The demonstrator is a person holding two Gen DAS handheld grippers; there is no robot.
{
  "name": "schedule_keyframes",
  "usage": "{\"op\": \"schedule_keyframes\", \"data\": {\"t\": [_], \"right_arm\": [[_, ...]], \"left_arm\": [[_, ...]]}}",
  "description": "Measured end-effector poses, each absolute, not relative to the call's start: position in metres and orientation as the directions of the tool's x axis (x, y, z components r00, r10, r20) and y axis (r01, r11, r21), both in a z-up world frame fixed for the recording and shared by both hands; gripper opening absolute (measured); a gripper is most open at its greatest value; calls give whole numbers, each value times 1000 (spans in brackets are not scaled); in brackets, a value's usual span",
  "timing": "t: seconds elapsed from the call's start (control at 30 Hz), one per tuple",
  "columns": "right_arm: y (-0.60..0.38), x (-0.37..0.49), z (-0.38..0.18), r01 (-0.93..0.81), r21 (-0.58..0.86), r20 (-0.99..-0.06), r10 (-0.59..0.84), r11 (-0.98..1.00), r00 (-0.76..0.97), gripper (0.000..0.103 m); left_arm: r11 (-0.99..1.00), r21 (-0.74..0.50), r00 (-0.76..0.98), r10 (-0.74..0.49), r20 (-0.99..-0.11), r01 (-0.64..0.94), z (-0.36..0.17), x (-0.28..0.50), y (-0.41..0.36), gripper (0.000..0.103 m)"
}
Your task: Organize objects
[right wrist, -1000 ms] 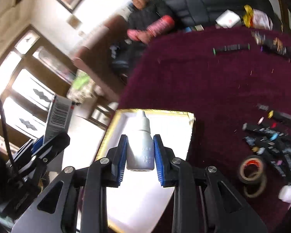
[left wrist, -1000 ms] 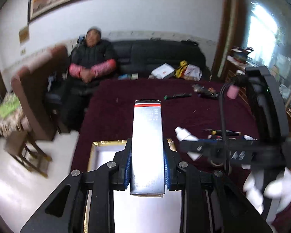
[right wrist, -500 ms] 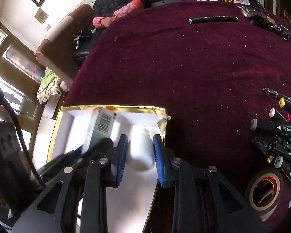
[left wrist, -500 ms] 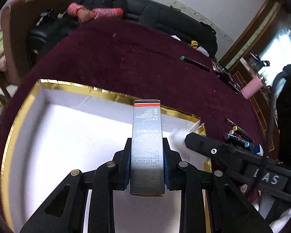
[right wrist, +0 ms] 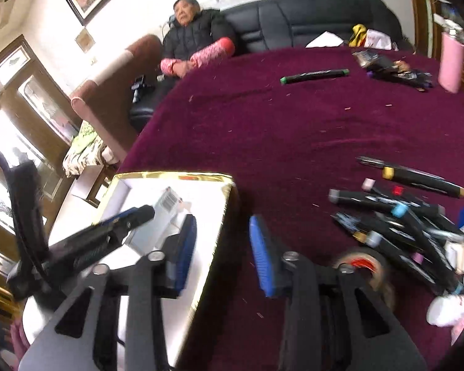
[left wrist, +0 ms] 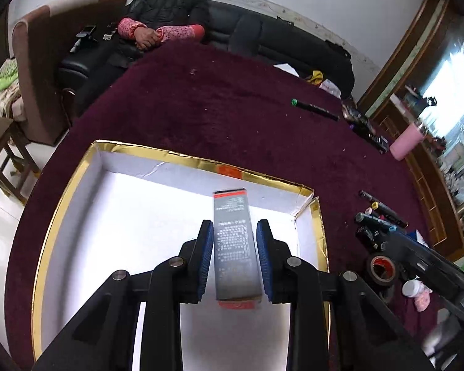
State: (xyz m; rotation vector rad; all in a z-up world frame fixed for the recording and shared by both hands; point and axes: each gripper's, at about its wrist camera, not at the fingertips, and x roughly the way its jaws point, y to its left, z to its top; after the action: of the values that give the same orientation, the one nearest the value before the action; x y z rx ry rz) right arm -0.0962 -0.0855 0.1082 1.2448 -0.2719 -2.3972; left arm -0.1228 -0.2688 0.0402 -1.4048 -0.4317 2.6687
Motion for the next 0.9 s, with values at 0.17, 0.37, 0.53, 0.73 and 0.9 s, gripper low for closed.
{"op": "schedule_keyframes", "data": {"t": [0.17,0.37,0.53,0.73,0.9], "right_arm": [[-65,-80,111,267,383,-727,-467,-884,-504,37],[-32,-57,116,267,395,-709,-477,-879,-520,37],[-9,-39,120,262,423,-676,-495,-867,-547,37],[34,-9,125,228,440,-629,-479,-869,-613,38],[78,10,113,163,456,-626,-446,-875,-640,48]], "left_arm": [[-952,-300,-554,221,-803,54,33,-137,-260,24],[-981,-161,-567,71,-821,111,43,-122,-266,24],[-995,-66,-510,20,-860,72,29,-119,-245,24],[-978,-208,-662,175,-729,-29,78,-73,-211,31],[-958,-81,-571,231,-788,-276,67,-56,-122,41]]}}
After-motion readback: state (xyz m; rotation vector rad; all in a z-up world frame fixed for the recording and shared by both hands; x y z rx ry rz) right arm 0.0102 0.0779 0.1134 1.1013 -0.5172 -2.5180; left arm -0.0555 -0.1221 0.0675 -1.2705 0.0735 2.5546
